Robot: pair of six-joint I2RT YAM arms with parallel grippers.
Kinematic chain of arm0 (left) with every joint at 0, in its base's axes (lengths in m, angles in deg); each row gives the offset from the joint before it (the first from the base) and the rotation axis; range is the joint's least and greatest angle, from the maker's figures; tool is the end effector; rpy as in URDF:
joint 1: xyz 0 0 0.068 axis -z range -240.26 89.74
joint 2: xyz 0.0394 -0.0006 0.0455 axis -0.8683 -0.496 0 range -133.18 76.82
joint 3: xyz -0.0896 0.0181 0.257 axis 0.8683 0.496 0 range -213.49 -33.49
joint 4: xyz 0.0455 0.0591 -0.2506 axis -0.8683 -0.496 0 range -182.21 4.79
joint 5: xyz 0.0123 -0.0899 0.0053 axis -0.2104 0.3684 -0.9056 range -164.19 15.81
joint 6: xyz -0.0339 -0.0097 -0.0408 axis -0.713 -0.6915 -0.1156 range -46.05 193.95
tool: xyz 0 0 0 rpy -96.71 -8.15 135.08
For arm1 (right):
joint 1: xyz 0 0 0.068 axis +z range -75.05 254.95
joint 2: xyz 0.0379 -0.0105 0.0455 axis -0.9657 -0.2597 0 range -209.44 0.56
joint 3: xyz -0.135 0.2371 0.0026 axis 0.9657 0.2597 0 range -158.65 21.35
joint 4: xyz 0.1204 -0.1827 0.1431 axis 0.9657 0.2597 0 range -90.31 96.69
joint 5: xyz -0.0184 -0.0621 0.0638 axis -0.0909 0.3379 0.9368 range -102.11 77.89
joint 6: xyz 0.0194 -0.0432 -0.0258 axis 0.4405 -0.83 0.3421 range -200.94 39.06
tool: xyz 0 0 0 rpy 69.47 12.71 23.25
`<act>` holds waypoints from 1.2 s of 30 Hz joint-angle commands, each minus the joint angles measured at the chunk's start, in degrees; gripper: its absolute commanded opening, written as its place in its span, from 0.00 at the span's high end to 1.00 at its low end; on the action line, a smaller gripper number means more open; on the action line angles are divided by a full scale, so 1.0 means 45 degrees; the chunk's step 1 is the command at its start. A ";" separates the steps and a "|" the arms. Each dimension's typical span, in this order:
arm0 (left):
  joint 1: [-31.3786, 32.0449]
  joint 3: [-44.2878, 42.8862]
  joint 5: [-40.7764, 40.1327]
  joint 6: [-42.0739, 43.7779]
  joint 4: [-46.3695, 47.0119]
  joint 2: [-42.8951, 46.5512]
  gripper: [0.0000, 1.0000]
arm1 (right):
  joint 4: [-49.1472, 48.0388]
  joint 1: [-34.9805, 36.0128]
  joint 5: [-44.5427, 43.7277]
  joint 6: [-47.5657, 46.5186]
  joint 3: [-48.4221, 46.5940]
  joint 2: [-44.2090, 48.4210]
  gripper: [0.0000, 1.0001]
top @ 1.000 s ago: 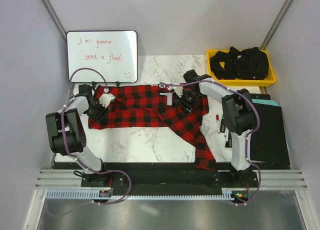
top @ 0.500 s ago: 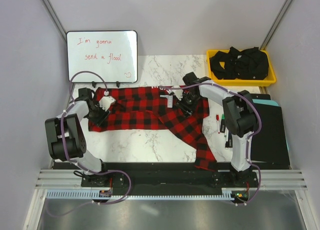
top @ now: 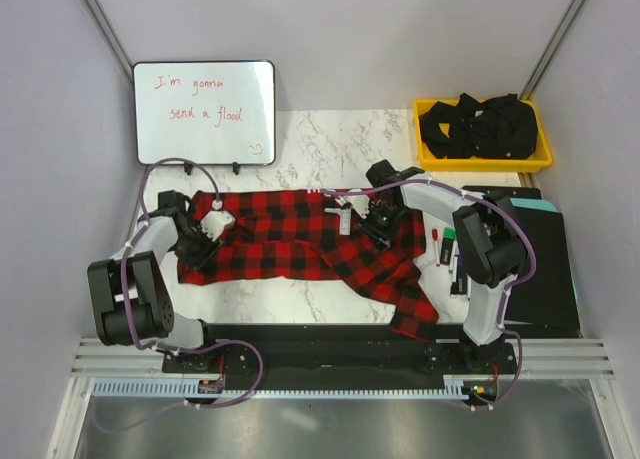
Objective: Fold and stack the long sleeve shirts
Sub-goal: Fold the shirt
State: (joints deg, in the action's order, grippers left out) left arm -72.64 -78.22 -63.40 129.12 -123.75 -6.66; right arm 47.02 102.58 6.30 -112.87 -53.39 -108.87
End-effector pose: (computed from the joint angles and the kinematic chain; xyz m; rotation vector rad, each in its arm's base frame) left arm 0.2385 0.0455 0.1629 1.0689 2.6453 -0.0471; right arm 0.3122 0.1762 0.1657 -1.4966 2.5480 0.4708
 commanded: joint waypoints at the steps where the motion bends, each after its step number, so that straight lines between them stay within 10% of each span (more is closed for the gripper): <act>1: -0.0158 -0.0722 0.0551 0.0434 -0.1785 0.0953 0.49 | -0.0049 -0.0067 -0.0557 0.0083 -0.0480 0.0567 0.62; 11: -0.0334 -0.2774 0.0981 -0.0073 -0.1748 -0.0820 0.51 | -0.0127 -0.0087 -0.0479 0.0510 -0.1126 0.0274 0.87; 20: -0.0179 -0.2893 0.3516 0.0256 -0.1628 0.0753 0.40 | 0.0106 -0.0399 0.0494 0.1429 -0.1532 0.0759 0.44; 28: 0.7038 -0.1312 0.4128 -0.1006 -0.1183 0.6144 0.09 | 0.0478 -0.2077 0.3290 0.2971 -0.1772 0.3315 0.19; 33: 1.4879 -0.0315 0.1827 -0.3528 0.2072 0.5704 0.09 | 0.1004 -0.3540 0.3875 0.2838 -0.0970 0.4452 0.17; 36: 1.5916 -0.1207 0.1856 -0.5200 0.3034 0.3984 0.19 | 0.3396 -0.3661 0.4306 -0.0278 -0.0755 0.4979 0.27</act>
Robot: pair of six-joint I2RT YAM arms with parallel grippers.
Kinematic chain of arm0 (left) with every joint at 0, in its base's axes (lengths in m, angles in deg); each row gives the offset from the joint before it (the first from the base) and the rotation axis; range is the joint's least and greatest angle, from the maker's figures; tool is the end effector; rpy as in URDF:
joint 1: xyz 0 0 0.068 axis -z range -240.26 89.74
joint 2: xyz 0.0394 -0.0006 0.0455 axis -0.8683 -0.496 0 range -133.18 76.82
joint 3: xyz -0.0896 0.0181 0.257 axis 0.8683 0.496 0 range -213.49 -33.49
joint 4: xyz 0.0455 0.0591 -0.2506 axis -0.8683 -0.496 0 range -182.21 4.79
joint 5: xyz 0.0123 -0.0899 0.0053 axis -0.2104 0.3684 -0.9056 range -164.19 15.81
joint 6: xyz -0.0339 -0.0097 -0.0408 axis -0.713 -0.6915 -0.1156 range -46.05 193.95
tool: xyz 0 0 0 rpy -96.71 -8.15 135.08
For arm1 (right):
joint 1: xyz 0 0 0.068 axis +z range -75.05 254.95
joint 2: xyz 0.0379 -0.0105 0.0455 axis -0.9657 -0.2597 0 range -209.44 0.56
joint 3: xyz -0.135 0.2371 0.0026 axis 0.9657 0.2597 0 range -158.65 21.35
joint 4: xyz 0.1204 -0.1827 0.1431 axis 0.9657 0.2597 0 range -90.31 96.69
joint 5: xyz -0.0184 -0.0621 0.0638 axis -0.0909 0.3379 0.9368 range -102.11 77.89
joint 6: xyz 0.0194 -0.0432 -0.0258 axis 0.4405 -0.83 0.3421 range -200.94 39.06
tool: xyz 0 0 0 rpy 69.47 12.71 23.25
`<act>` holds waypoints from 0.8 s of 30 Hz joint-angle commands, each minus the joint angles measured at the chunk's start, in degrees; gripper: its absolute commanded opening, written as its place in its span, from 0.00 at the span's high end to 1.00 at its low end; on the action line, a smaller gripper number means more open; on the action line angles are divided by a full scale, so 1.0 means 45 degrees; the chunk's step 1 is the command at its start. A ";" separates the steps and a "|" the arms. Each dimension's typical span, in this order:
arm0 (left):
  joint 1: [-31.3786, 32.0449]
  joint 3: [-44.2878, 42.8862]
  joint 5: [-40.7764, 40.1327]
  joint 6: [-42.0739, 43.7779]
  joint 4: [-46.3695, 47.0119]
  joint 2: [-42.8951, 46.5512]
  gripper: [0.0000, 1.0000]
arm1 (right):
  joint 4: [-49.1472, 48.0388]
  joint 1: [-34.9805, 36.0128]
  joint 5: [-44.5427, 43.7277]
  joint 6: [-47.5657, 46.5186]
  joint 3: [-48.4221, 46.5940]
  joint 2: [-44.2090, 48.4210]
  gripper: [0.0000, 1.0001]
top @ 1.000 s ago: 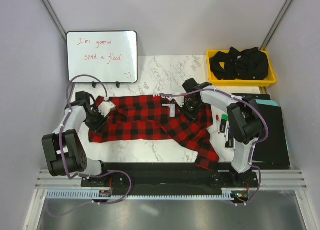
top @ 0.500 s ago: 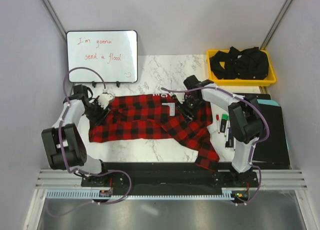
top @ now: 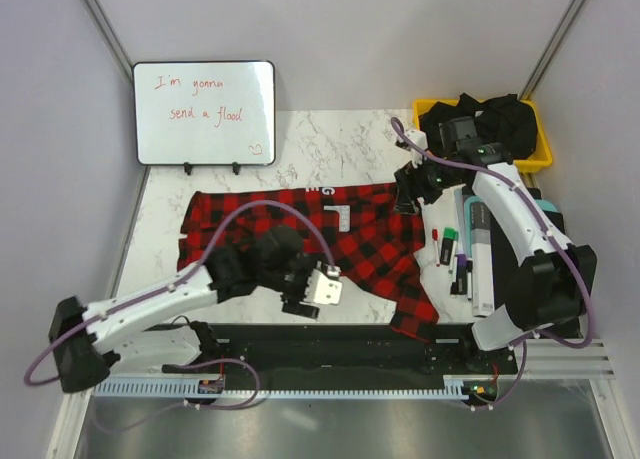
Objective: Fold and stack the long sleeve shirts
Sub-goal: Fold the shirt
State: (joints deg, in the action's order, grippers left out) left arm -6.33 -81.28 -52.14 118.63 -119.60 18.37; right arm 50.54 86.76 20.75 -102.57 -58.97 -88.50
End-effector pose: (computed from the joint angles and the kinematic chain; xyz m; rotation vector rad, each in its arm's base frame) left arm 0.1125 -0.1771 0.2764 1.8959 1.3816 -0.5320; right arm 0.3087 0.0843 0.3100 -0.9073 2.3267 0.6735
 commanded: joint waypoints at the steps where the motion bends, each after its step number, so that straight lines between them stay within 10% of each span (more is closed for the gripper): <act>1: 0.1005 -0.0590 -0.0196 -0.3305 0.2347 -0.1696 0.20 | 0.3012 -0.0125 0.1038 -0.3563 0.0697 0.1073 0.30; 9: -0.2822 0.1303 0.2427 -0.6959 0.3348 0.1795 0.14 | 0.5708 0.2677 -0.0680 -1.1845 0.4915 0.4535 0.43; 17: -0.5008 0.1753 0.1663 -0.8444 0.2429 0.2892 0.13 | 0.4192 0.8011 -0.1677 -1.2948 0.7104 0.4128 0.39; 24: -0.5696 0.1324 0.2093 -0.8426 0.2038 0.2464 0.13 | 0.1398 0.9230 -0.2712 -1.2928 0.7711 0.2703 0.39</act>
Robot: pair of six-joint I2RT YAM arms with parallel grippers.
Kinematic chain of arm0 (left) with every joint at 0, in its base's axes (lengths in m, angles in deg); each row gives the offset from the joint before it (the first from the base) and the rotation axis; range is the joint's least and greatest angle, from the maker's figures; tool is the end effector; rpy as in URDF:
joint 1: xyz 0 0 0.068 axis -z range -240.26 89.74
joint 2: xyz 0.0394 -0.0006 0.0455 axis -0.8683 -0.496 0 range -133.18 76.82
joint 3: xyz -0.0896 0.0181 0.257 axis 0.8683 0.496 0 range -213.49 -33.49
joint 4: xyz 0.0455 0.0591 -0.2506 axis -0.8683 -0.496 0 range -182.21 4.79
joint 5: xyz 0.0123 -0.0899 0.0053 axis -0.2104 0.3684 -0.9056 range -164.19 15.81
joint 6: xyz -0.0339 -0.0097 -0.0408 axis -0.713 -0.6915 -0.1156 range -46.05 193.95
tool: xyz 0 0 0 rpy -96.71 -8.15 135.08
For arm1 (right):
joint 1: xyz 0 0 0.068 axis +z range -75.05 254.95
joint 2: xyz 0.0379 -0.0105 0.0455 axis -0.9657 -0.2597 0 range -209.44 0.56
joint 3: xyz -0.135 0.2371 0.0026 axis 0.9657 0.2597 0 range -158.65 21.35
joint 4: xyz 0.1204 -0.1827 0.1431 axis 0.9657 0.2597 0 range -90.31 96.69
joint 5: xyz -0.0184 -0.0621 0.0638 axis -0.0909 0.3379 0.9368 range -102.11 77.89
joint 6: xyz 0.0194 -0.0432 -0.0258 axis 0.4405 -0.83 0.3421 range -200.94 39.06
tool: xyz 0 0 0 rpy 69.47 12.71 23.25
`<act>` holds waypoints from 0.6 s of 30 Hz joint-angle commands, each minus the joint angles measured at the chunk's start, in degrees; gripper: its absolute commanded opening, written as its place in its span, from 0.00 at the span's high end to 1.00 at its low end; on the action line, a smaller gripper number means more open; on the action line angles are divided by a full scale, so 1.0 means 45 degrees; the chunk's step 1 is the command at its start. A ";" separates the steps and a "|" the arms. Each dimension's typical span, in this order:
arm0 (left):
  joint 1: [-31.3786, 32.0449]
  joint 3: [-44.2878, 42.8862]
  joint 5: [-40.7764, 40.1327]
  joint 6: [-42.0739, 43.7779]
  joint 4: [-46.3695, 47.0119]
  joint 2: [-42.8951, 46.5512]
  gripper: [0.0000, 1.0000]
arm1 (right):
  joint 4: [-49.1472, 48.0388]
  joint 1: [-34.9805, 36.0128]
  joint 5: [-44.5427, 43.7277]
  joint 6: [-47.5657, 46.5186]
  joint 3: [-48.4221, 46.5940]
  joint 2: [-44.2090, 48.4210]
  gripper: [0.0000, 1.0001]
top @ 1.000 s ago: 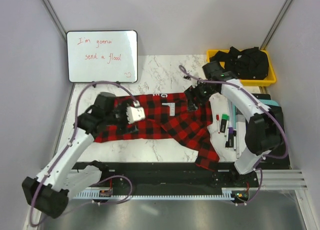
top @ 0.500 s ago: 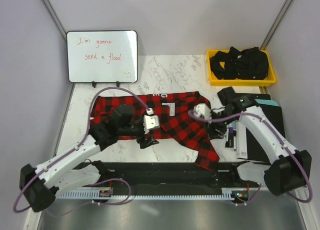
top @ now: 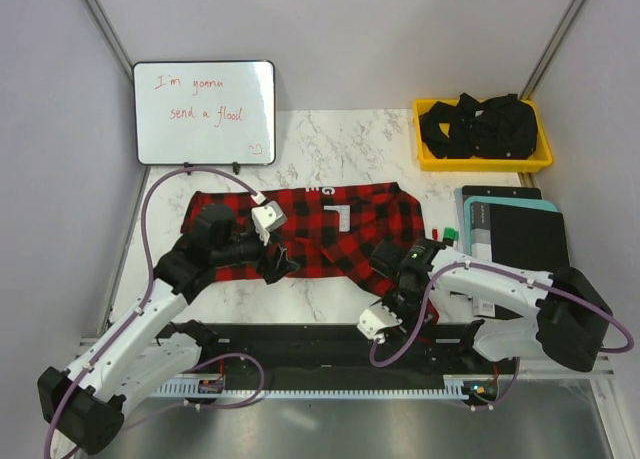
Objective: Fold and stack the long sleeve shirts
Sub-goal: Fold the shirt
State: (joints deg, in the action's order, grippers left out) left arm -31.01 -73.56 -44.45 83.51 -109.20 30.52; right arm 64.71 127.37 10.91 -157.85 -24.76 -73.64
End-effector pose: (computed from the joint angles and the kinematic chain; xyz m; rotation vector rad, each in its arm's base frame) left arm 0.1470 -0.1026 0.2846 0.9927 1.8603 -0.7500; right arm 0.1028 0.1564 0.1986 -2.7456 1.3185 0.6236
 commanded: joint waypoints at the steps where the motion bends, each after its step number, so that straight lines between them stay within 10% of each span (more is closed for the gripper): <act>1: -0.0212 -0.0488 0.0403 -0.0602 -0.0275 -0.0354 0.13 | -0.1849 0.0244 -0.0624 -0.0741 0.0129 -0.0738 0.38; 14: -0.0251 -0.0645 0.0814 -0.0426 -0.0431 -0.0862 0.13 | -0.3333 0.0440 -0.1640 -0.1230 0.1475 -0.1286 0.45; 18: -0.0251 -0.0645 0.0814 -0.0406 -0.0334 -0.1018 0.13 | -0.3957 0.0421 -0.1855 -0.1173 0.2120 -0.1033 0.72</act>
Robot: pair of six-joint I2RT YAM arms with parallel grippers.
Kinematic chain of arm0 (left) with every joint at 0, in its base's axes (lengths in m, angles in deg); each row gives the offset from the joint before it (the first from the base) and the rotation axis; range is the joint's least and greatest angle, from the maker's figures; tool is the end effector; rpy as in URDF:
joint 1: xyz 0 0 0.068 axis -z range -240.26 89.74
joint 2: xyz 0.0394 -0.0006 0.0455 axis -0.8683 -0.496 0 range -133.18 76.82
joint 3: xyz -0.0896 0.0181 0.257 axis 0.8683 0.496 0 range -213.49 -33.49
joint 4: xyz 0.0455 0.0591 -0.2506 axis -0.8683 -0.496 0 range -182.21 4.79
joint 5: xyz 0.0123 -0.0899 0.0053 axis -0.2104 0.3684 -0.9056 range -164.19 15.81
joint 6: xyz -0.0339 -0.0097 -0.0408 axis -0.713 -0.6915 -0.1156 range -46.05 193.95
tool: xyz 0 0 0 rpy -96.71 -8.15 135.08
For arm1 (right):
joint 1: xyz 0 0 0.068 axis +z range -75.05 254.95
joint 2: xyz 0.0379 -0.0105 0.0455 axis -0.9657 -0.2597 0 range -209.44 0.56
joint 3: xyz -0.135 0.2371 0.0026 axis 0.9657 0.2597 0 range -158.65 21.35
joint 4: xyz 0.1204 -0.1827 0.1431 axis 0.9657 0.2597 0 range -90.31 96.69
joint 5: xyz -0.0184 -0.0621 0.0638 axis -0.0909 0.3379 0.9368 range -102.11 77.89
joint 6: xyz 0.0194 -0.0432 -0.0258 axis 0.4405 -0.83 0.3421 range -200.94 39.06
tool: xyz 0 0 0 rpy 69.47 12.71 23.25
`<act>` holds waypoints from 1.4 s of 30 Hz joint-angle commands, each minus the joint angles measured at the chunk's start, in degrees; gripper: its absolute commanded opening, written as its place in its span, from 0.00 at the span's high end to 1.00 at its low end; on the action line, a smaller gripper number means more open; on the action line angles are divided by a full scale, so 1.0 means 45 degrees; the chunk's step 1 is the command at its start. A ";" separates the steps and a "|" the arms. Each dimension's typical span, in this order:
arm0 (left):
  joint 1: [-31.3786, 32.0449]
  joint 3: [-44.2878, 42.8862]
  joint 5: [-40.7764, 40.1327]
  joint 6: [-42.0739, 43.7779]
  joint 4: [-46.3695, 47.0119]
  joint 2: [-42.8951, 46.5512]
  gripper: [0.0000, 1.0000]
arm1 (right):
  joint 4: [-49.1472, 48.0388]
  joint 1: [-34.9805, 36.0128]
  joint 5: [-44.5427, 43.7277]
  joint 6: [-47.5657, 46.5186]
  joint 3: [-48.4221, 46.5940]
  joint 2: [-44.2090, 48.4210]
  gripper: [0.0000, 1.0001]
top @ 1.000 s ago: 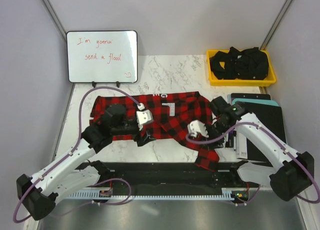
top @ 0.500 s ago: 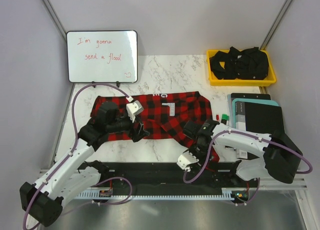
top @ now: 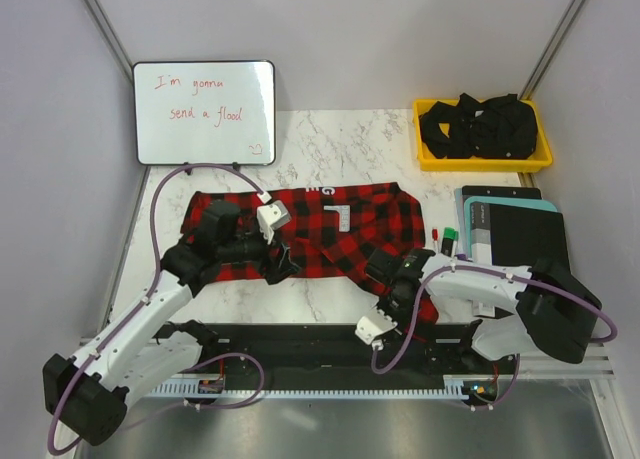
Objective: Fold and stack the long sleeve shirts
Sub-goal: Fold the shirt
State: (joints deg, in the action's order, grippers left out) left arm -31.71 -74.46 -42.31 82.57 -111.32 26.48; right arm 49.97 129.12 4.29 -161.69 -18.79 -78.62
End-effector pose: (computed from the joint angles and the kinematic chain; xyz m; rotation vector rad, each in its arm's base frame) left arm 0.1561 -0.1064 0.2756 0.9948 1.9558 -0.8041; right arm 0.1087 0.1679 0.1571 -2.8046 1.1612 0.4216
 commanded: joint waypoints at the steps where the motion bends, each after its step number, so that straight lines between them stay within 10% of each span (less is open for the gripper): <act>1: -0.0115 -0.0465 0.0376 -0.0159 0.0157 -0.0178 0.13 | -0.0705 0.0051 -0.0345 -0.0201 0.0756 0.0095 0.80; 3: -0.0115 -0.0505 0.0475 -0.0119 0.0138 -0.0218 0.13 | -0.0531 0.0032 -0.0189 0.0169 0.0330 0.0231 1.00; 19: -0.0291 -0.3176 0.2699 -0.0588 -0.0935 -0.0900 0.01 | -0.0292 -0.4186 0.5006 0.7412 -0.8695 -0.0411 1.00; 29: -0.0350 -0.5328 0.2055 -0.1797 -0.1034 -0.2580 0.01 | -0.5504 -0.4460 0.4695 1.2121 -0.8816 -0.0688 1.00; 42: -0.1108 -0.5957 0.2017 -0.6049 -0.0722 -0.4203 0.02 | -0.7306 -0.4460 0.4657 1.3297 -0.8210 0.0406 1.00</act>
State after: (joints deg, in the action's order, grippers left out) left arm -33.76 -100.03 -34.13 66.24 -115.42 5.65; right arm 22.65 109.05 25.12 -104.01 -57.22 -80.72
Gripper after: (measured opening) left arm 0.987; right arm 0.021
